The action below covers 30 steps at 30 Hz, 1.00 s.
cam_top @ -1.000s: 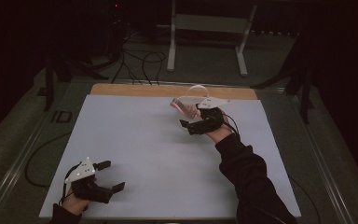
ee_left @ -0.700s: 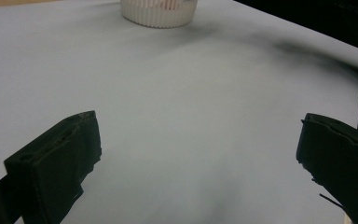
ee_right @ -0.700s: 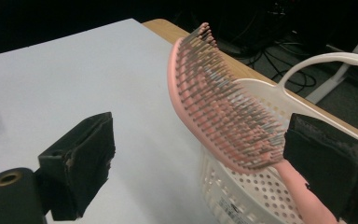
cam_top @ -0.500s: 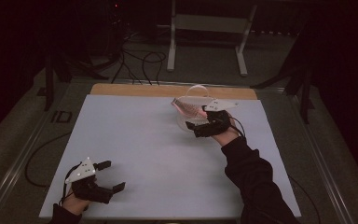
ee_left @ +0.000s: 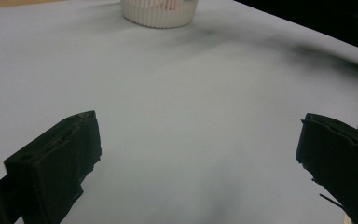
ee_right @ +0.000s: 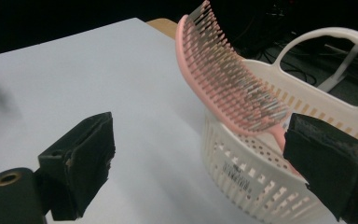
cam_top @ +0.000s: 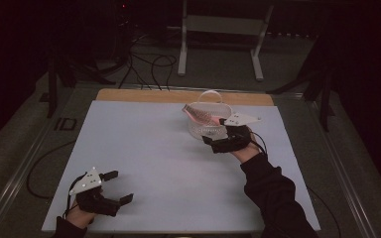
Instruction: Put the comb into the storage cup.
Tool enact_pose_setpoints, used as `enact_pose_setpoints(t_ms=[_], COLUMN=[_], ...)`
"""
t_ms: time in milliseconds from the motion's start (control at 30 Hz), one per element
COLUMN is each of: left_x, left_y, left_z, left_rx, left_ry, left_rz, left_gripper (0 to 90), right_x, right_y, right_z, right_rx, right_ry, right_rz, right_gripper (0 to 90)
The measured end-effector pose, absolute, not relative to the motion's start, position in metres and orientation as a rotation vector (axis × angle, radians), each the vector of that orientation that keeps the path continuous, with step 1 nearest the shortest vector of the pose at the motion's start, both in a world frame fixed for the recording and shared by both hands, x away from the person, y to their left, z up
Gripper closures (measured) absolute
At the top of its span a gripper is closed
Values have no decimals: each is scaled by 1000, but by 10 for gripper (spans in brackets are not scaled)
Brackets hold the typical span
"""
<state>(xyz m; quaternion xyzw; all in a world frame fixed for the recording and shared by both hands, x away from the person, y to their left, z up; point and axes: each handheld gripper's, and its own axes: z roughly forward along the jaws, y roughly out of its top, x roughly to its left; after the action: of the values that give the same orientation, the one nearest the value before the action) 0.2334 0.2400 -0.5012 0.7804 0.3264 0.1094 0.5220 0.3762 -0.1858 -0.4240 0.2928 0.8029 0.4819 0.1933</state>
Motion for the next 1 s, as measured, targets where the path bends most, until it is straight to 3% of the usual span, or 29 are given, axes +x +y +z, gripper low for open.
enact_pose_setpoints(t_ms=[1000], left_x=[233], left_y=[240], left_z=[-501], left_rx=[1869], left_ry=[780], left_rz=[262], left_gripper=[2], right_x=[327], right_y=[-218], right_z=[-459], right_rx=[844], right_ry=[2257], right_rz=[1442], right_gripper=[87])
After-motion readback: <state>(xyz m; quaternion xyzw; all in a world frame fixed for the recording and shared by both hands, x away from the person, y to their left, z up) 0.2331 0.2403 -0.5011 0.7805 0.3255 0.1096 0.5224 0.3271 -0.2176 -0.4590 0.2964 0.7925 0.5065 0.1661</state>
